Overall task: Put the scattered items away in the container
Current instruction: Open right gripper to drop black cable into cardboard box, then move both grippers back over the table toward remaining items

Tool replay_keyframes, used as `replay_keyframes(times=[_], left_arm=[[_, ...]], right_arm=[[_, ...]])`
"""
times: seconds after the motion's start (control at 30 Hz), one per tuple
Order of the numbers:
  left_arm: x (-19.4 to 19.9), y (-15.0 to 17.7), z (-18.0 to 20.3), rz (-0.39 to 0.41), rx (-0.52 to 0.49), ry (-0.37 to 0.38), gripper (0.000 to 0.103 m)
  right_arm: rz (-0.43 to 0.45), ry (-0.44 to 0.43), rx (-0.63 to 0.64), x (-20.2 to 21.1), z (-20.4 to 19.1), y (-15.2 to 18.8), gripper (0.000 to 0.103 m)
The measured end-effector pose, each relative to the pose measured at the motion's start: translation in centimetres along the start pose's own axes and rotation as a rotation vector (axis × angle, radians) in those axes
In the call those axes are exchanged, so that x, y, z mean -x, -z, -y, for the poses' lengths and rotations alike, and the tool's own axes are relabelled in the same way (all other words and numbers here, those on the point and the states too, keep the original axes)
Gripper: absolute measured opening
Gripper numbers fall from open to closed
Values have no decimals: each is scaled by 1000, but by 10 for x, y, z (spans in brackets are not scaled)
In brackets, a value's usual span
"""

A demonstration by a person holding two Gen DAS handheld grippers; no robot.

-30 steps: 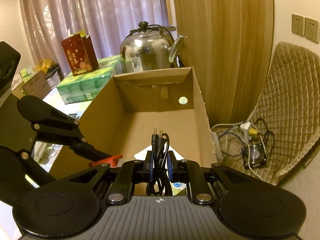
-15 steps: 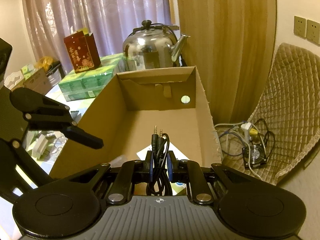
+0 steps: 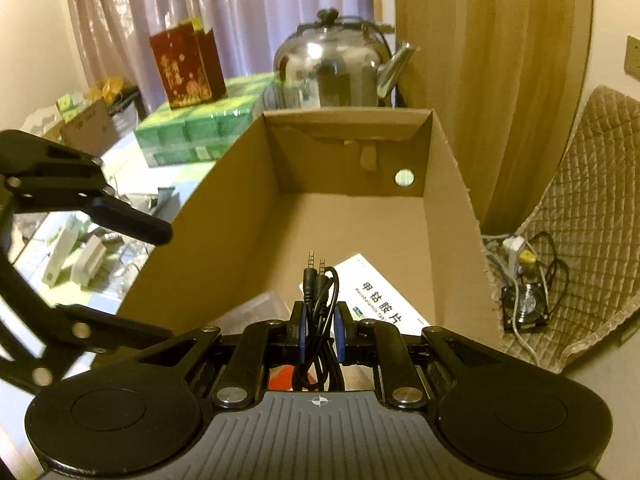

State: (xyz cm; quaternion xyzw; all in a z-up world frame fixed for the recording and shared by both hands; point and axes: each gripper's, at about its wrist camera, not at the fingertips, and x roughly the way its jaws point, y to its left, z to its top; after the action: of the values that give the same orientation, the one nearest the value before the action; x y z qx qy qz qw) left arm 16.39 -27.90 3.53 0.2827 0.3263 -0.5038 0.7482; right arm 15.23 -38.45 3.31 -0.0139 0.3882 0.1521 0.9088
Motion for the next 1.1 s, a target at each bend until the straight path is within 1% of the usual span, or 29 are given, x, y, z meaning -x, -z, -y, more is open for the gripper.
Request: replay_keyframes(times=[0.1,0.2,0.27,0.3,0.33,0.47,0.5,0.57,0.6,0.63,0.7,0.77,0.8,0.83,0.9,0.97,1.1], left_arm=[[3,4,-1,3,10,-3,61],[6,6,-3,9,17,-10,61],[9,8,-4,16,27,-16,61],[11,8,-4,20,31,-20,61],[12,9,-4,24,35,-22,61],[21,12,-4,39,58,-27,61],[24,13,-3,43,62,-31,61],[31,16,-1,56,72,-39,61],[36,18,0,63,78,-43,61],[40,20,2,70,86,-48,63],[51,24,4,81,99,-59,67],[60,29,7,85,107,-75,68],[65,32,8,86,111,-84,69],[70,36,9,87,115,-96,72],[81,44,11,92,134,-115,78],[92,55,12,98,158,-127,80],[114,82,17,99,207,-179,90]], right_arm=[[-57,-17,14,-11,-2,-1,11],[-72,-14,43,-16,-6,0,12],[-66,-15,34,-16,-6,1,19],[-59,-11,29,-15,-5,2,26],[-51,-10,23,-13,-5,2,29],[-32,-13,15,-4,-7,2,33],[-26,-13,14,-1,-8,1,35],[-8,-12,16,8,-12,1,47],[4,-14,20,13,-14,1,64],[18,-13,25,19,-16,1,75],[43,-14,40,30,-22,1,81],[58,-15,55,39,-28,1,91],[66,-14,60,43,-31,2,98],[76,-16,63,47,-34,3,101],[89,-20,69,54,-39,6,101],[93,-18,73,59,-46,9,101],[103,-36,79,69,-62,16,101]])
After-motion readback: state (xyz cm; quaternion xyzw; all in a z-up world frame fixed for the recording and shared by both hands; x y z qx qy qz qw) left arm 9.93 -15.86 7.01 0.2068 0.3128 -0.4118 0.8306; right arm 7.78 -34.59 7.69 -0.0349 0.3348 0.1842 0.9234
